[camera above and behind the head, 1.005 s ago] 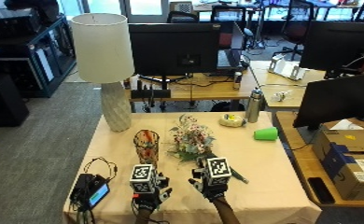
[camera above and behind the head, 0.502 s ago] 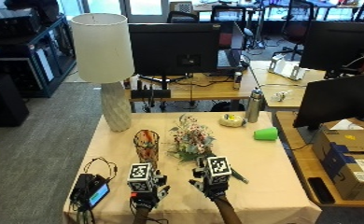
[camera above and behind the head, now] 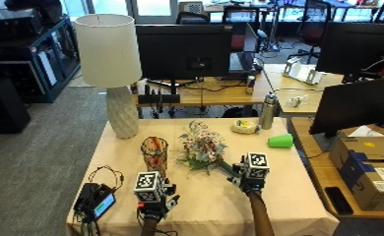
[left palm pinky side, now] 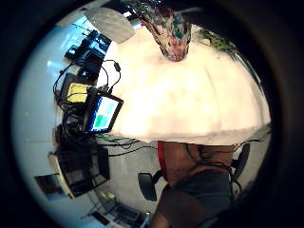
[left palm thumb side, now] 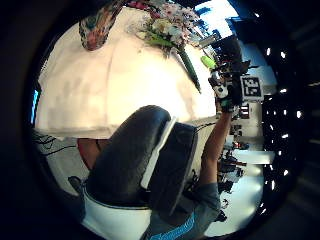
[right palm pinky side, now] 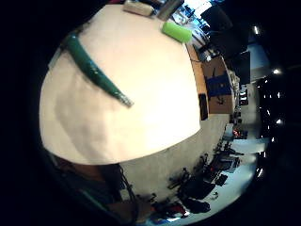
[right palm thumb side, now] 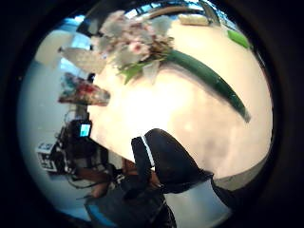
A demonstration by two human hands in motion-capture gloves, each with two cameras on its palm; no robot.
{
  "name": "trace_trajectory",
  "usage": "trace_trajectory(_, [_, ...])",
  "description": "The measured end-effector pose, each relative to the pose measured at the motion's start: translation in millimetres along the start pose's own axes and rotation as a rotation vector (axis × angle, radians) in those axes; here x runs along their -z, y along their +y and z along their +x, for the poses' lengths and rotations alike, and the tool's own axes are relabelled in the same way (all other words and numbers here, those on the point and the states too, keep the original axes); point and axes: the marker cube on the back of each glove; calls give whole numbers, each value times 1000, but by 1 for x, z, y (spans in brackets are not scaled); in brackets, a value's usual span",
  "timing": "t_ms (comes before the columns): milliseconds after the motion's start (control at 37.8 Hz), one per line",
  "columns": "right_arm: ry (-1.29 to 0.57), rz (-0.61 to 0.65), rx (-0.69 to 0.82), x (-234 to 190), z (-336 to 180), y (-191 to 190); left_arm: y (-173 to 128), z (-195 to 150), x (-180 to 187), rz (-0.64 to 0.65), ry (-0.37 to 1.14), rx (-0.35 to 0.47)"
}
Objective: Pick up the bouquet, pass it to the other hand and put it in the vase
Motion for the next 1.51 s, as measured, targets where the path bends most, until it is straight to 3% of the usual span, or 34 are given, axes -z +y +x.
trace_trajectory(79, [-55,-29,-28,-9,9,-11,-2,2,-4,-5,2,0])
trace_trajectory(185, [-181,-32,-23,11,-7,1,-4,2,-9,-12,8,-3])
trace_trajectory(317, [-168,-97,-73,-5,0,-3,-8,-2,-19,-22,13,-9])
trace_trajectory(449, [-186,-265,-36,-22,0,2,-1,2,-13,-28,16,-2])
trace_trajectory(634, [-214,-325,-99,-29,1,5,2,2,-13,-43,28,0])
trace_trajectory(793, [-170,-160,-192,-43,16,-12,1,0,-19,-53,46,-1])
trace_trajectory(872, [-241,-83,-147,-26,5,-8,1,0,-19,-55,55,-1])
trace_trajectory(1005, [-373,-86,-68,-15,-6,-3,-3,-1,-23,-49,69,-11])
trace_trajectory(1084, [-328,-25,-128,-18,-1,-6,-3,3,-20,-48,85,-29])
trace_trajectory(1163, [-333,-40,-223,-18,3,3,-7,8,-19,-47,124,-50])
trace_trajectory(1269, [-561,-46,-206,-7,-11,11,-25,20,-17,-46,201,-75])
trace_trajectory(1401, [-1001,110,35,17,-38,9,-61,58,6,4,415,-129])
trace_trajectory(1507, [-1044,141,-62,30,-55,23,-95,108,37,23,747,-194])
